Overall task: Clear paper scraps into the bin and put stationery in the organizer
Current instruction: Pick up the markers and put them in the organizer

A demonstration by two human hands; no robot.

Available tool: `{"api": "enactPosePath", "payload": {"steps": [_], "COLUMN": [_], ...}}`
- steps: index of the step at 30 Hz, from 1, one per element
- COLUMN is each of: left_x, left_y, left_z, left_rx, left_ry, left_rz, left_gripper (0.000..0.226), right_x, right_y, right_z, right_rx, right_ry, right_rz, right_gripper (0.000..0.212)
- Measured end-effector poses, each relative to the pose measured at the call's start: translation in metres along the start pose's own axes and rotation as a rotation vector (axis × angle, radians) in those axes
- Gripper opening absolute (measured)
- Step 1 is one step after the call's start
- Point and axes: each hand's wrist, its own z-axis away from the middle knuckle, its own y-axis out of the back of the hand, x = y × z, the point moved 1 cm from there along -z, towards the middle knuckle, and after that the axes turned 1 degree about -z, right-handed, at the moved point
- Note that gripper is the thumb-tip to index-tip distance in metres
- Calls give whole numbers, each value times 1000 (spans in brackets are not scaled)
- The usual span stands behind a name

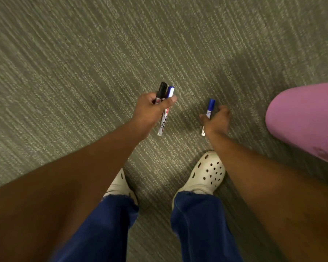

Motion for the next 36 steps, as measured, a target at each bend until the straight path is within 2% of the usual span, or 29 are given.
{"api": "enactPosePath", "payload": {"steps": [3,6,9,12,20,26,31,36], "left_x": [-5,2,32,79,246,360,427,481], "left_y": [0,-2,-6,-10,-26,-46,-71,-101], "left_z": [10,28,63,110,269,376,467,555], "left_rx": [-32,-21,6,15,-49,-176,-361,-541], "left_ry": [2,26,47,23,-91,-212,-310,-406], "left_rz": [22,15,34,38,-60,-139,-189,-176], "left_gripper": [47,35,37,29,32,12,3,15], "right_x": [0,-14,-36,-64,-125,-162,-170,-160], "right_y": [-6,6,44,97,282,427,537,620], "right_z": [-8,10,54,110,251,334,417,494], "right_rx": [-22,-102,-217,-299,-326,-256,-105,60], "right_ry": [18,10,131,226,288,370,427,441], "right_rz": [6,-129,-287,-419,-659,-702,-687,-654], "right_gripper": [64,86,102,96,78,82,79,79]}}
